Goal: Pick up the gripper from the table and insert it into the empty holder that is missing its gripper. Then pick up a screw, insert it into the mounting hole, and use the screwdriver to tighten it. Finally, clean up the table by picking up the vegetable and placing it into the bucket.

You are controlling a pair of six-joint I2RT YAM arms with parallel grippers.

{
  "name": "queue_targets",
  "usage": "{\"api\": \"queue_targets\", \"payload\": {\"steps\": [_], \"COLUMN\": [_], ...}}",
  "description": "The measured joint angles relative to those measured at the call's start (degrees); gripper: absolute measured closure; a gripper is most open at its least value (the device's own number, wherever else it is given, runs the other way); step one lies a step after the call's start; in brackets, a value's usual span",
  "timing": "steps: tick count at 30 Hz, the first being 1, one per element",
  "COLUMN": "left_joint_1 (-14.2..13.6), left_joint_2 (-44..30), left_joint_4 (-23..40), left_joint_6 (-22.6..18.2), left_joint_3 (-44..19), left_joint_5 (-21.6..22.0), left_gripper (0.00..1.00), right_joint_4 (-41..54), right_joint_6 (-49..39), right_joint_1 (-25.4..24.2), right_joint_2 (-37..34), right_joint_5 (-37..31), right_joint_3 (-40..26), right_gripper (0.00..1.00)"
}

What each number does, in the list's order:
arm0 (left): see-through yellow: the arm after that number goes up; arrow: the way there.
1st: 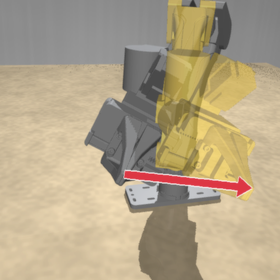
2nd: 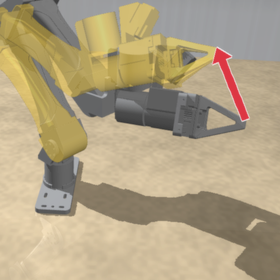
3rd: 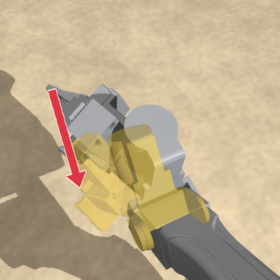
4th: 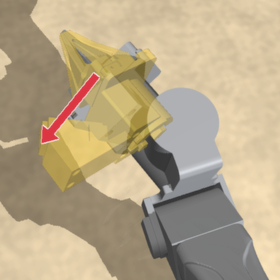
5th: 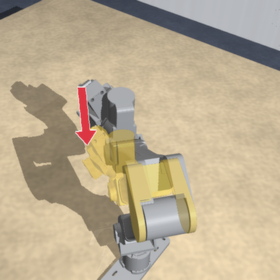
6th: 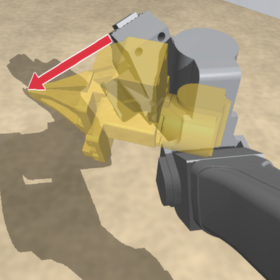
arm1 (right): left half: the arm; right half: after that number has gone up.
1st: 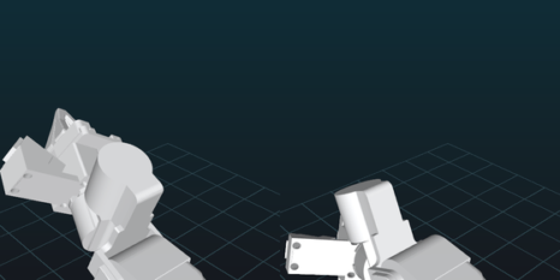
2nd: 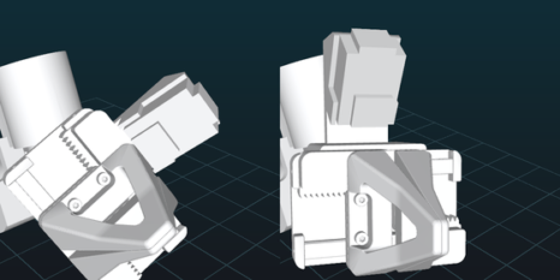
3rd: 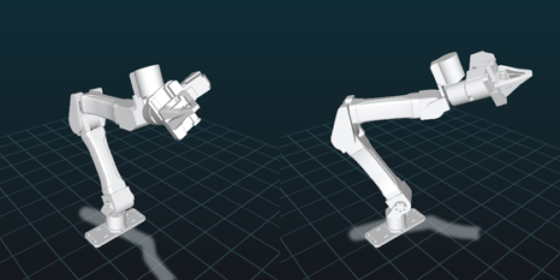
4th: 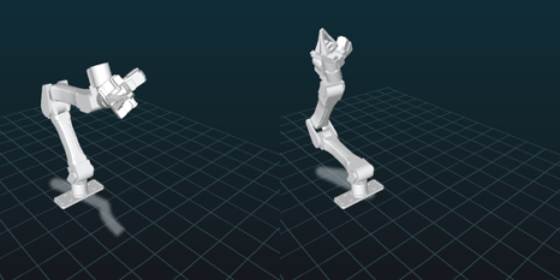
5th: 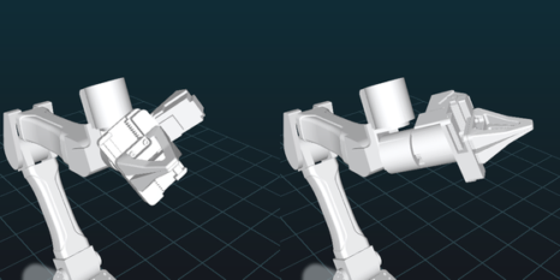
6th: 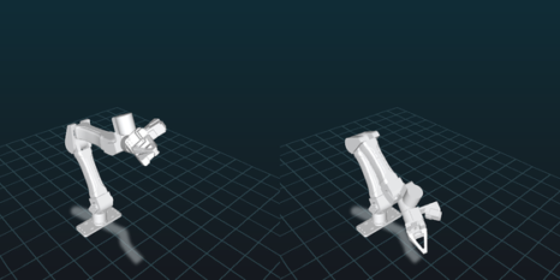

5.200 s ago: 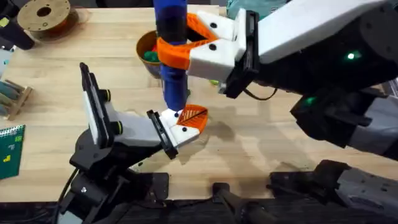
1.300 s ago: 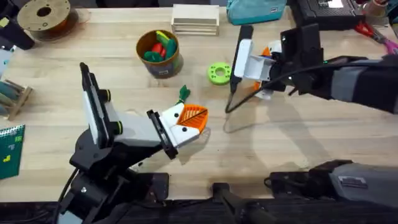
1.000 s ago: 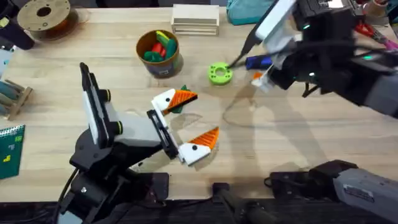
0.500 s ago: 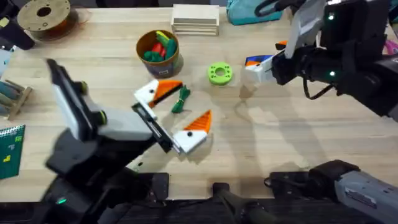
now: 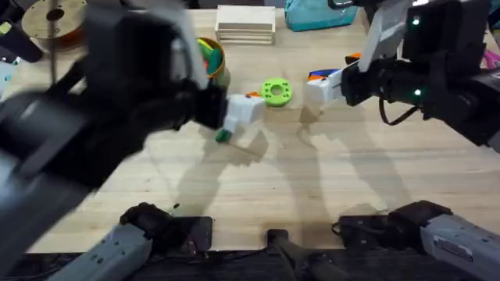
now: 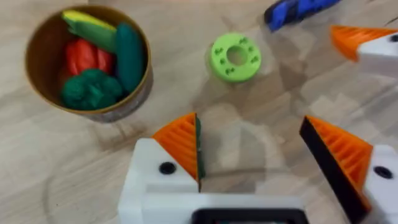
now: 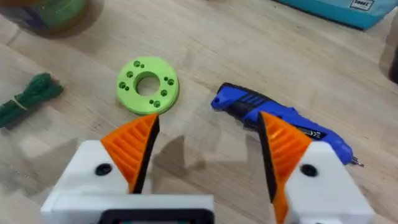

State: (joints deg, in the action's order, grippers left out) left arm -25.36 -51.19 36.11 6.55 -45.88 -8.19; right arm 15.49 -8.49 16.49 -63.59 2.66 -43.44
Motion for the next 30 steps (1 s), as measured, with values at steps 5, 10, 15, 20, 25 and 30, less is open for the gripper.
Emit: {"api": "queue_targets", "payload": {"steps": [5,10,15,20,25,30], "left_joint_1": [0.00,0.00,-0.05,-1.27,-2.72,-2.99], "left_joint_2": [-13.29,-22.02,-26.70,-30.29,-34.50,-35.70], "left_joint_4": [4.12,4.87,4.38,3.75,3.12,2.88], "left_joint_6": [0.00,0.11,2.23,3.15,3.39,3.74], "left_joint_3": [-3.09,-3.09,-3.09,-3.09,-3.09,-3.14], "left_joint_5": [-0.03,0.11,0.42,2.72,3.97,5.06], "left_gripper": [0.014,0.014,0.014,0.014,0.013,0.289], "right_joint_4": [0.00,0.00,0.00,0.00,0.00,0.00], "right_joint_6": [0.20,0.87,1.23,1.25,1.25,1.26], "right_joint_1": [0.00,0.00,0.00,0.00,0.00,0.00], "right_joint_2": [0.00,0.00,0.00,0.00,0.00,0.00], "right_joint_5": [0.00,0.00,0.00,0.02,0.01,0.02], "right_joint_3": [0.00,0.00,0.00,0.00,0.00,0.00], "right_gripper": [0.082,0.082,0.082,0.082,0.080,0.081]}}
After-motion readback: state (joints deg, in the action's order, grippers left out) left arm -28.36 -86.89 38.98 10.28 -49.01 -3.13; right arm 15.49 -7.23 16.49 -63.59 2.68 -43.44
